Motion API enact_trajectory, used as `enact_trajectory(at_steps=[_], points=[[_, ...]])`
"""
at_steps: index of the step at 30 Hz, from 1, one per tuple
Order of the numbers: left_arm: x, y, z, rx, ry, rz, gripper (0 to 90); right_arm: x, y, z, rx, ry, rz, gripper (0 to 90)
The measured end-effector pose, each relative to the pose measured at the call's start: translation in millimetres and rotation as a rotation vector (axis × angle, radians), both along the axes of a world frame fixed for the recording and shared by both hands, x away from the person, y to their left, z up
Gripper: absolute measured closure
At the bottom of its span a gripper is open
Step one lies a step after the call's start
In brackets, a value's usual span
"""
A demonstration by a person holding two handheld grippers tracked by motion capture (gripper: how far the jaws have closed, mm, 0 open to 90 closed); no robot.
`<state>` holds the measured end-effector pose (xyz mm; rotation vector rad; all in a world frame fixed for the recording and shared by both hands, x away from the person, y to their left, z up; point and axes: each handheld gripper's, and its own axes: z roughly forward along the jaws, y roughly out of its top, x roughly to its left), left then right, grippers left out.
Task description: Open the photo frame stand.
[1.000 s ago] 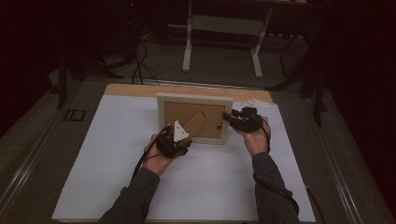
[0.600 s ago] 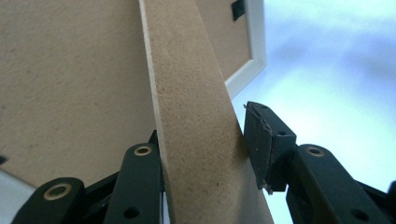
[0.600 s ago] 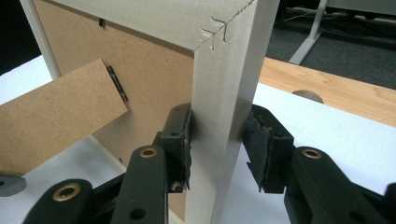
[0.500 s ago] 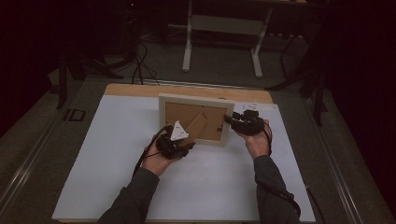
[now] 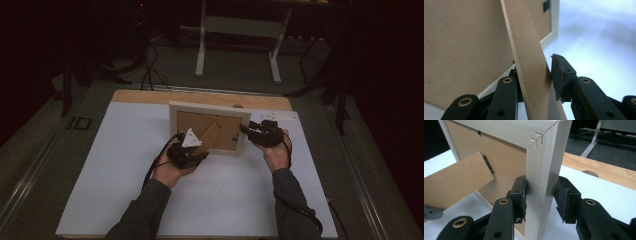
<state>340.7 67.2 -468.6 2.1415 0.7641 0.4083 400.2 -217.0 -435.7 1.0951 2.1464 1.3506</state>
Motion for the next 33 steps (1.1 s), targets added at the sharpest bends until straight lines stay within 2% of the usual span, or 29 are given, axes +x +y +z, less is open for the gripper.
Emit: enact_trajectory(at_steps=[13,16,23,28,33], points=[[5.9,-4.9,-8.0,0.049,-0.012,0.046,70.9,-0.9,1.1,2.3,-0.011,-0.019,0.001,61.7],[4.8,-10.4,-13.1,0.086,-0.013,0.043,72.1,-2.4,1.0,3.2,-0.005,-0.022,0.005,61.0],[1.7,-9.4,-18.0,0.082,-0.015,0.043,73.6,-9.1,-2.1,2.7,0.007,-0.028,0.035,60.3],[-4.3,-11.4,-20.0,0.092,-0.031,0.027,73.1,-14.8,-3.2,1.3,0.012,-0.036,0.045,59.7],[-10.0,-13.5,-21.1,0.089,-0.035,0.007,72.9,-20.9,-2.6,0.2,-0.007,-0.054,0.049,59.7]])
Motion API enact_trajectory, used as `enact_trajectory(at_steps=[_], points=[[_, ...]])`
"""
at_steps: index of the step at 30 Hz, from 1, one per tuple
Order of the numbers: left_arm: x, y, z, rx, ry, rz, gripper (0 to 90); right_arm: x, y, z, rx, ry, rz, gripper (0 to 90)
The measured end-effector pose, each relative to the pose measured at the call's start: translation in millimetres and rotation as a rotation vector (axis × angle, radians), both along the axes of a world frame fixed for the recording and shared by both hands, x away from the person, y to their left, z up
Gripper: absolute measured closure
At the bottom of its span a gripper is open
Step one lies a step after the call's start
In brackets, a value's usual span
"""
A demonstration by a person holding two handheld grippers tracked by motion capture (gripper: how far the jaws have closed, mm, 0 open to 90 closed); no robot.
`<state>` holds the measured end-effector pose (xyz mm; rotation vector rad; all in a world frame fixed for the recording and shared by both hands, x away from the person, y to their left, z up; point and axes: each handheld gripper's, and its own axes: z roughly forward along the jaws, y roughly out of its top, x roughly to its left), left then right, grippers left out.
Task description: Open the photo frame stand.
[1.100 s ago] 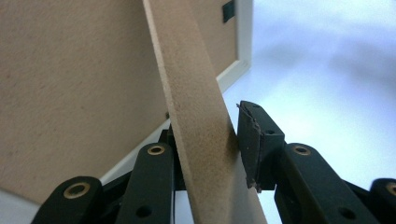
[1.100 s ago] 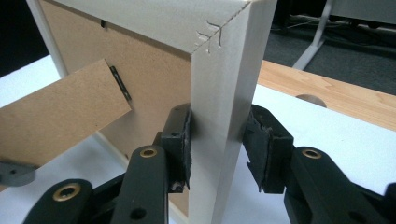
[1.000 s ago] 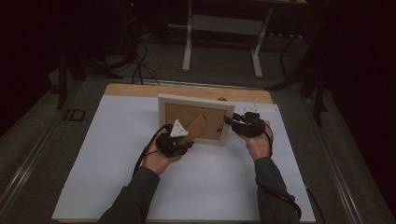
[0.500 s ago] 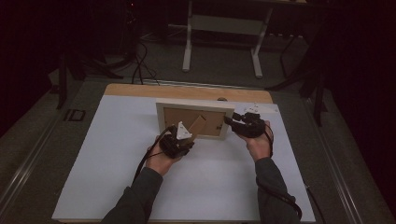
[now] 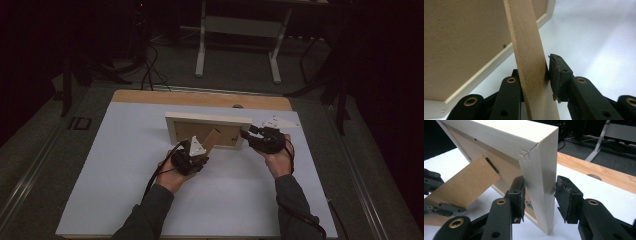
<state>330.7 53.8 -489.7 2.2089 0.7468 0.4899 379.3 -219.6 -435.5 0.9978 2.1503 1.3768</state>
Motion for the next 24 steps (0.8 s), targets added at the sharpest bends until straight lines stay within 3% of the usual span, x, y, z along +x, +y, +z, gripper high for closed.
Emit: enact_trajectory(at_steps=[10,24], points=[[-10.0,-3.4,-0.1,0.022,-0.027,-0.037,70.3,-9.4,-0.3,-3.5,0.001,-0.013,0.002,59.3],[-14.2,1.1,-9.9,0.02,-0.005,-0.039,68.7,-18.7,-0.7,-6.2,-0.015,-0.024,0.017,58.6]])
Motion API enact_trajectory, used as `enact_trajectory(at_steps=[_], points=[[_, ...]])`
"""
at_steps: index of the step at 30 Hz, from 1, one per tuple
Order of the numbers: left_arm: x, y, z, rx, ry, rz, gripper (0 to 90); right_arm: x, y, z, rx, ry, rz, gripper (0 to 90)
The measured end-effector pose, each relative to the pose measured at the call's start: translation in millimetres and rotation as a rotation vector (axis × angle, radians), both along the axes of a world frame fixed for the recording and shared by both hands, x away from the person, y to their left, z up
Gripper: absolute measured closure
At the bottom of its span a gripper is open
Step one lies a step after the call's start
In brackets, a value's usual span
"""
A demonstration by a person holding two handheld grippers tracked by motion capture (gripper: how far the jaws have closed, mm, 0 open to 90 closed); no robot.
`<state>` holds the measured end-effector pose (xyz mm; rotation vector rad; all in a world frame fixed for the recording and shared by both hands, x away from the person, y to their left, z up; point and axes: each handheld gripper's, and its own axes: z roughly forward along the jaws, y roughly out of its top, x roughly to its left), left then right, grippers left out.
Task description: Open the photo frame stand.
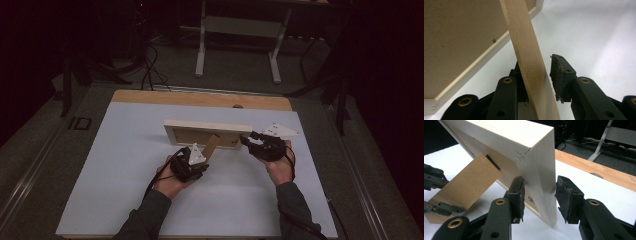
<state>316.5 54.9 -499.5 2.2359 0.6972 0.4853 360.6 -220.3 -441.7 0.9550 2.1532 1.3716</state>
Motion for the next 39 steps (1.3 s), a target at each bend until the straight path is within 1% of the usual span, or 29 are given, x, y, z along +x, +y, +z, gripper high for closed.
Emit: enact_trajectory(at_steps=[6,12,15,17,20,24,26,30,32,36,39], points=[[-2.6,-1.3,-5.4,0.003,0.009,-0.003,68.4,-3.3,0.0,-0.7,-0.017,-0.005,0.011,58.3],[-3.8,0.7,-3.8,-0.003,0.011,-0.002,66.5,-4.5,-0.2,-1.7,-0.024,-0.007,0.018,58.0],[-5.6,2.9,-2.7,-0.008,0.006,-0.001,64.1,-4.8,0.1,-2.8,-0.026,-0.004,0.017,57.8],[-6.5,4.4,-2.6,-0.021,0.008,0.005,62.2,-5.2,0.0,-3.9,-0.028,0.001,0.015,57.8],[-7.1,8.1,-1.8,-0.025,0.009,0.011,60.5,-5.4,-0.5,-5.3,-0.03,0.005,0.015,57.8],[-8.2,14.8,0.0,-0.053,0.011,0.022,58.8,-5.6,-1.0,-6.4,-0.03,0.005,0.017,57.5],[-9.1,18.0,1.5,-0.058,0.009,0.023,58.7,-5.8,-1.1,-6.8,-0.03,0.008,0.017,57.3],[-13.9,24.2,4.5,-0.088,0.017,0.028,58.6,-6.4,-1.5,-8.3,-0.035,0.012,0.019,56.6],[-16.0,26.6,5.8,-0.092,0.013,0.029,58.6,-7.0,-1.8,-9.3,-0.038,0.015,0.02,56.5],[-18.6,31.2,8.8,-0.116,0.013,0.032,58.7,-7.6,-4.1,-10.5,-0.036,0.018,0.017,56.4],[-19.9,33.6,10.3,-0.125,0.01,0.028,60.8,-7.6,-4.9,-11.4,-0.037,0.021,0.016,56.3]])
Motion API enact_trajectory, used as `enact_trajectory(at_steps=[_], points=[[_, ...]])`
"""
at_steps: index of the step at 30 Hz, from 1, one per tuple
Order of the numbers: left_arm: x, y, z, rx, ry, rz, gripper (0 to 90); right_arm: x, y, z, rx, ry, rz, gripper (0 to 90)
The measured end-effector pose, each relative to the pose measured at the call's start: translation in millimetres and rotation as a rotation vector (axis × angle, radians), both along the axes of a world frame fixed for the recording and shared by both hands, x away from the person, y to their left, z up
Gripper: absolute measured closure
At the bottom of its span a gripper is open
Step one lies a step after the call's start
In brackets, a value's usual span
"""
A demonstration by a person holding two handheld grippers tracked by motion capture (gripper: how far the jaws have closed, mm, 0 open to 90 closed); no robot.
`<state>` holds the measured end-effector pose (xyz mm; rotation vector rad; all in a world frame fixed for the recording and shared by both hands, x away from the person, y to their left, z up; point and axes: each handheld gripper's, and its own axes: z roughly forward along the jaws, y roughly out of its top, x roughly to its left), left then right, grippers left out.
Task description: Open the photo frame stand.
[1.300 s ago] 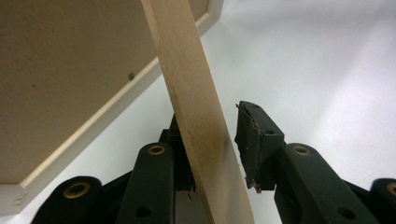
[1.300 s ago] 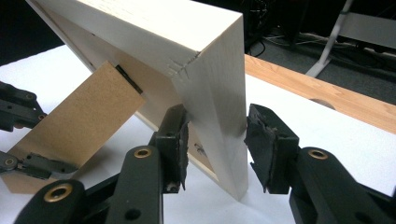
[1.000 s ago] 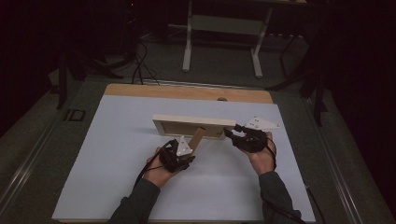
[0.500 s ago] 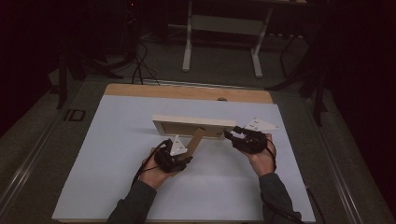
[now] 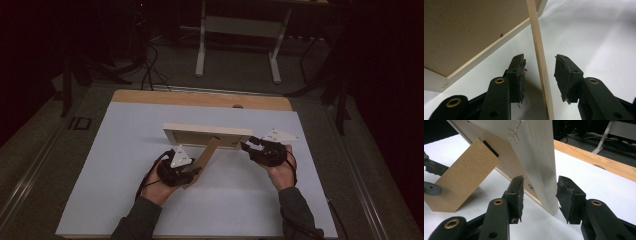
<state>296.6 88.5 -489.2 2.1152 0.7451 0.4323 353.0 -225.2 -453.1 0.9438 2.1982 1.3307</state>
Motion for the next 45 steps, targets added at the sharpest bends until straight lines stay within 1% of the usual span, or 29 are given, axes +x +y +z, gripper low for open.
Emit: enact_trajectory(at_steps=[3,6,7,11,16,20,24,29,32,37,41,43,44,45], points=[[-1.4,2.1,1.4,-0.01,-0.001,0.002,61.3,0.1,-0.8,-1.3,-0.001,0.006,0.0,56.2],[-1.9,5.7,3.1,-0.045,0.015,0.002,62.2,0.3,-1.8,-3.1,0.001,0.01,-0.002,56.4],[-1.9,5.7,3.1,-0.045,0.015,0.002,62.3,0.3,-2.2,-3.6,0.001,0.011,-0.002,56.4],[0.0,13.8,6.7,-0.098,0.032,0.018,62.2,0.5,-3.2,-5.0,0.0,0.013,-0.002,56.5],[1.4,19.6,8.9,-0.128,0.04,0.044,64.3,0.6,-4.5,-5.3,0.001,0.016,-0.006,56.5],[1.6,23.2,10.8,-0.134,0.032,0.053,65.5,0.8,-5.6,-6.0,-0.003,0.02,-0.007,57.5],[4.2,28.6,12.4,-0.151,0.04,0.083,66.6,1.4,-7.2,-6.4,-0.007,0.025,-0.017,57.9],[7.1,35.3,15.1,-0.165,0.037,0.117,66.6,2.9,-10.3,-6.2,-0.003,0.031,-0.024,58.7],[7.9,38.5,17.0,-0.177,0.035,0.125,66.3,3.4,-11.9,-6.7,0.0,0.033,-0.027,58.7],[9.4,41.5,18.9,-0.179,0.032,0.139,65.9,4.0,-14.0,-8.4,-0.004,0.037,-0.033,59.0],[11.8,45.4,20.0,-0.199,0.035,0.155,65.9,4.6,-16.9,-9.1,-0.013,0.042,-0.044,59.3],[13.2,47.5,20.3,-0.206,0.037,0.156,66.5,4.6,-18.0,-9.5,-0.022,0.042,-0.052,59.3],[14.1,48.5,20.4,-0.213,0.043,0.154,68.8,5.0,-18.9,-9.9,-0.026,0.042,-0.054,59.3],[14.9,49.2,20.7,-0.21,0.046,0.157,69.1,5.2,-19.7,-10.2,-0.028,0.046,-0.057,59.6]])
